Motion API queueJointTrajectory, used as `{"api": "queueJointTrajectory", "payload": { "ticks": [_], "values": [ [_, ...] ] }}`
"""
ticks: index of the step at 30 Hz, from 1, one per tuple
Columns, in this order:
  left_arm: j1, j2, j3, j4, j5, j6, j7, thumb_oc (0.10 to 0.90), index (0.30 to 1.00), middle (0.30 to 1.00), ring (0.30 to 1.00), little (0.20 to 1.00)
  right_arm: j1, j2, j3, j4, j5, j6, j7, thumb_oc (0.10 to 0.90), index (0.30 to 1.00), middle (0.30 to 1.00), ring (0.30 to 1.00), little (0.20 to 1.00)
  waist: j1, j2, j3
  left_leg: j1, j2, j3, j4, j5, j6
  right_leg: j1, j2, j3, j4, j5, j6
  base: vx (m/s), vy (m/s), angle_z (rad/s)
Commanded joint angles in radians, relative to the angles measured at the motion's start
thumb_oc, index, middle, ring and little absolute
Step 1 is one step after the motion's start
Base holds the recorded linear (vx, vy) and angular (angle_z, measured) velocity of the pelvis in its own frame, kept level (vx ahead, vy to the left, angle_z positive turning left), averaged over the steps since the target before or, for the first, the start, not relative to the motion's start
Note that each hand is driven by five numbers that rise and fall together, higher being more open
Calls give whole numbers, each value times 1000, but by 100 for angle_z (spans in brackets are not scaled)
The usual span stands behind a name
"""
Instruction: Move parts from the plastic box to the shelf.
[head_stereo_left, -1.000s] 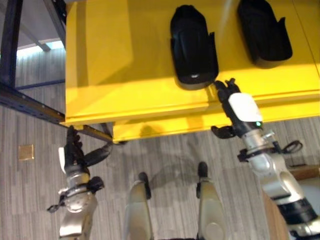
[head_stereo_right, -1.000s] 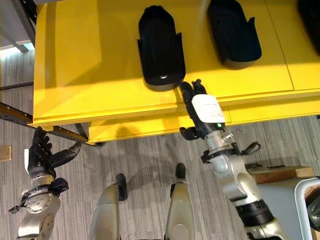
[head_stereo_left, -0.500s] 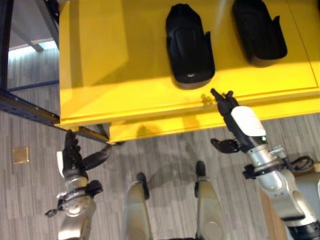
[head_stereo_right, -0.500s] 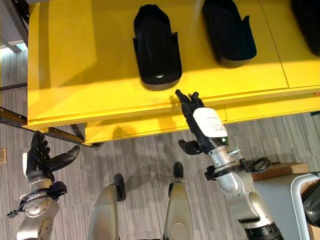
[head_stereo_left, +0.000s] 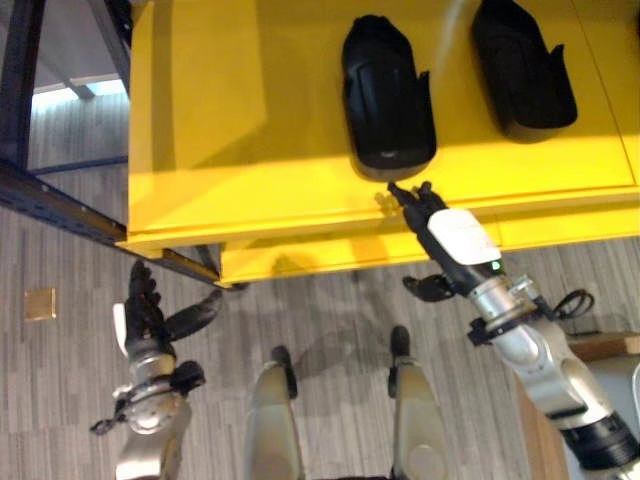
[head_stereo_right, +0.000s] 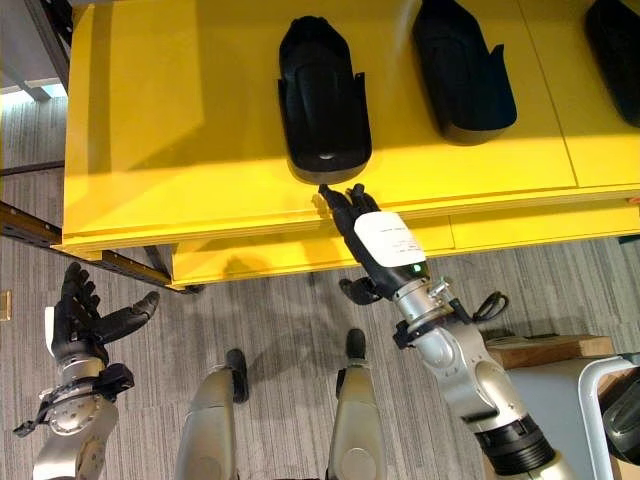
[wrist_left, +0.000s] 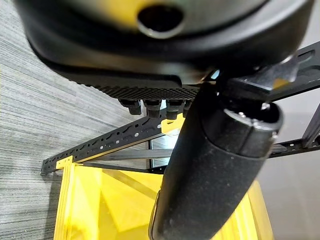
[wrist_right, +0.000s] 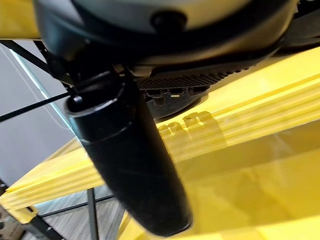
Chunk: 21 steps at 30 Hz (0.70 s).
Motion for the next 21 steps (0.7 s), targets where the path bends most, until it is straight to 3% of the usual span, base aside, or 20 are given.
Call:
{"api": "queueJointTrajectory", "payload": {
  "ticks": [1, 21],
  "values": [
    [24, 44, 72, -117, 34, -107, 25, 900, 1000, 1000, 1000, 1000, -102, -31, -23, -64, -39, -38, -58, 900, 1000, 1000, 1000, 1000, 11, -15, -79, -1, -13, -91, -98, 105, -4, -27, -1, 1, 50, 43, -26, 0, 0, 0],
    [11, 47, 73, -110, 36, -112, 17, 900, 1000, 1000, 1000, 1000, -147, -56, 14, -11, -71, -41, -28, 900, 1000, 1000, 1000, 1000, 18, -1, -69, -5, -18, -93, -98, 103, -3, -32, -2, 2, 57, 37, -26, 0, 0, 0]
  ]
}}
